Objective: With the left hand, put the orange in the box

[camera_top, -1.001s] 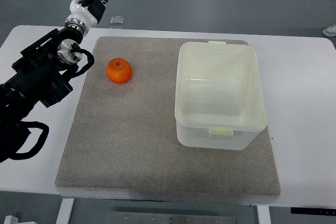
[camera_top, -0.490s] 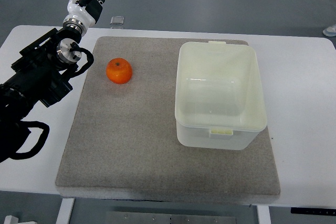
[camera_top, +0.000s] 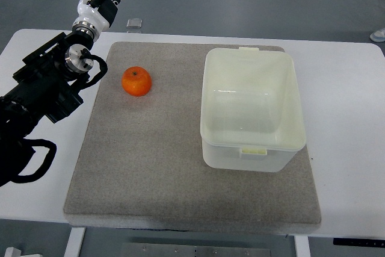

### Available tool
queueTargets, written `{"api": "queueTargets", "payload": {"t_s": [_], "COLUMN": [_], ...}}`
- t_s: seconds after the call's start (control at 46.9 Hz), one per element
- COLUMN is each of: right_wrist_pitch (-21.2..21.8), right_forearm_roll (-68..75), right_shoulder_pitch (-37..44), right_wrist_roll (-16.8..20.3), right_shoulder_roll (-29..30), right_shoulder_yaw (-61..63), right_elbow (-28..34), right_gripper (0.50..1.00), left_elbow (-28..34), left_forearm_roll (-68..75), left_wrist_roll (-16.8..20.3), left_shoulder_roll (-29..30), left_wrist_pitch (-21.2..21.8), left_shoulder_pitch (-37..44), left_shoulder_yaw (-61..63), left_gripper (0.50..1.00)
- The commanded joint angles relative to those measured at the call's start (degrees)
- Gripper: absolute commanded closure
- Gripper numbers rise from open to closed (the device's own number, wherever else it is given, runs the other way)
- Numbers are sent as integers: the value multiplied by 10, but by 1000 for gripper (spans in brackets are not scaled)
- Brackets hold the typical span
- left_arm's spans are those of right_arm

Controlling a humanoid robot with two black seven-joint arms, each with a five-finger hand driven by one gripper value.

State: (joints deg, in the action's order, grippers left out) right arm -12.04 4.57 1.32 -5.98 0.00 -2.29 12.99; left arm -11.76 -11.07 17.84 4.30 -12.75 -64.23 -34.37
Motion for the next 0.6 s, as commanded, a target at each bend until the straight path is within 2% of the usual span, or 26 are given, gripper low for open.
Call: {"api": "queueTargets", "payload": {"t_s": [0.0,0.405,0.575], "right_wrist_pitch": [0,0,0], "right_forearm_roll": [0,0,0], "right_shoulder_pitch": [0,0,0], "right_wrist_roll": [0,0,0], "right_shoulder_roll": [0,0,0], "right_shoulder_yaw": [0,0,0], "right_elbow": [0,0,-1], "right_gripper": [556,556,556], "left_elbow": [0,-1,-10], "left_forearm_roll": [0,1,8], "left_wrist_roll": [0,0,-1], "left_shoulder_roll": [0,1,1], "left_wrist_pitch": [0,5,29], "left_shoulder_pitch": [1,0,-1], "left_shoulder_yaw": [1,8,10], "left_gripper": [531,534,531]}}
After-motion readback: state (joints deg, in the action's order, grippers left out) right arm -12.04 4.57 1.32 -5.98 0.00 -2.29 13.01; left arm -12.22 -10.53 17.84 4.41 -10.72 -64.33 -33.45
